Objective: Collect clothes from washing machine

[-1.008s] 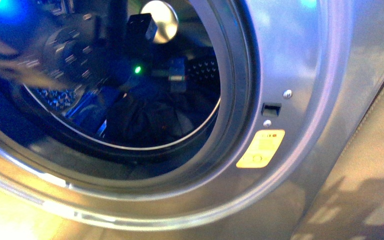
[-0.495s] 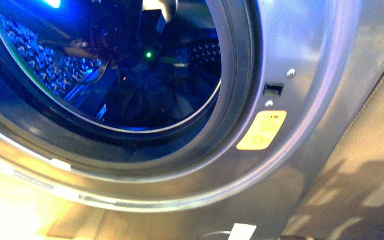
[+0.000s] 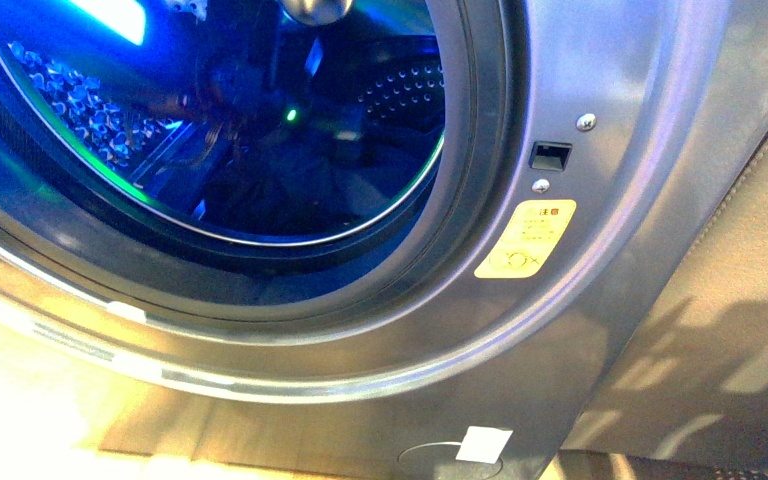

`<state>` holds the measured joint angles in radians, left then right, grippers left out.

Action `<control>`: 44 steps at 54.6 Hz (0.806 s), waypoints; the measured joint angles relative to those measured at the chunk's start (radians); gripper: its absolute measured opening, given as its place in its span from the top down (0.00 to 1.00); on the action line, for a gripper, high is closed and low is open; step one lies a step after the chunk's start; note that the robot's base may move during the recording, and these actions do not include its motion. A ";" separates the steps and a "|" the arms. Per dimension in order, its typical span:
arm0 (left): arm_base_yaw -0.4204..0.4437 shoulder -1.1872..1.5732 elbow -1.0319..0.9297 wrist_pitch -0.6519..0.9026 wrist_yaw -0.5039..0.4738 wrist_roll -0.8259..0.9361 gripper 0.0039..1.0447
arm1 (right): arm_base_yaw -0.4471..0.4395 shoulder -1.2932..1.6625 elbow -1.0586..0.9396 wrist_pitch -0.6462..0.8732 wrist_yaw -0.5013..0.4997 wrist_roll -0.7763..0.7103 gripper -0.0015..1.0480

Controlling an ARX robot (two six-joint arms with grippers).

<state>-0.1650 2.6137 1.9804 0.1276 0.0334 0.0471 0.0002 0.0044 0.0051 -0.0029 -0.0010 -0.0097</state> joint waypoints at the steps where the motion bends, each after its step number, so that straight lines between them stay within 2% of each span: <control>1: 0.001 0.001 0.001 0.000 0.000 0.000 0.06 | 0.000 0.000 0.000 0.000 0.000 0.000 0.07; 21: -0.007 0.040 0.041 -0.002 -0.001 0.005 0.06 | 0.000 0.000 0.000 0.000 0.000 0.000 0.07; 44: -0.021 0.092 0.101 -0.073 -0.038 0.036 0.06 | 0.000 0.000 0.000 0.000 0.000 0.000 0.07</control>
<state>-0.1860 2.7056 2.0811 0.0547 -0.0044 0.0834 0.0002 0.0044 0.0051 -0.0029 -0.0010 -0.0097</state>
